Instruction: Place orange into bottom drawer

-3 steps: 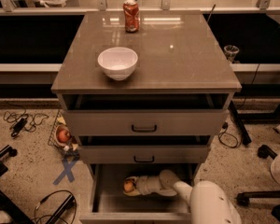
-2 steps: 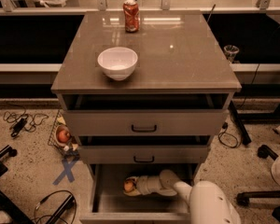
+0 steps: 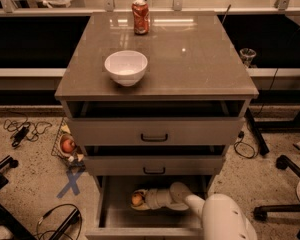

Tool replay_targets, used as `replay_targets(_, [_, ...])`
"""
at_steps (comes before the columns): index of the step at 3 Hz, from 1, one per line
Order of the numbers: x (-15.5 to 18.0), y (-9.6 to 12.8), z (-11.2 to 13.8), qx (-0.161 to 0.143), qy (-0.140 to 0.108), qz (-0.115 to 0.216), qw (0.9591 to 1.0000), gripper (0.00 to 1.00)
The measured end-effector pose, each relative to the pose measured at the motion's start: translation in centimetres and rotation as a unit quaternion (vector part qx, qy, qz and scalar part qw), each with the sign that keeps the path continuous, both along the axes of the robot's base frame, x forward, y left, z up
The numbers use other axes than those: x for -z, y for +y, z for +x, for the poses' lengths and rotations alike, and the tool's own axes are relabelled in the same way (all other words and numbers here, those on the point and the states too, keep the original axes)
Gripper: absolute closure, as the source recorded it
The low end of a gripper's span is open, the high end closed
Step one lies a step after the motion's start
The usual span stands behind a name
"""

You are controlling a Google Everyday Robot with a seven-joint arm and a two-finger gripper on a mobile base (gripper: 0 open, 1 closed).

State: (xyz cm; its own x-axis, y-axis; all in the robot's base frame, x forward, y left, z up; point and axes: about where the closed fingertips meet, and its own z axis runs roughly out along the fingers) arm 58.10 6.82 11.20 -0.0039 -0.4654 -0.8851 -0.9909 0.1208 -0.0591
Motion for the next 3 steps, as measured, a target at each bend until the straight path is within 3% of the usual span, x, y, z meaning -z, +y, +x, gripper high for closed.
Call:
replay_targets(1, [0.05,0.19,-0.12,-0.001,0.001,0.001,1.0,0.1])
replay_targets(2, [0.1,0.38,-0.25,-0.002,0.002,0.001,1.0,0.0])
replay_targets(3, [0.1,0.39,-0.26,-0.003,0.002,0.001,1.0,0.0])
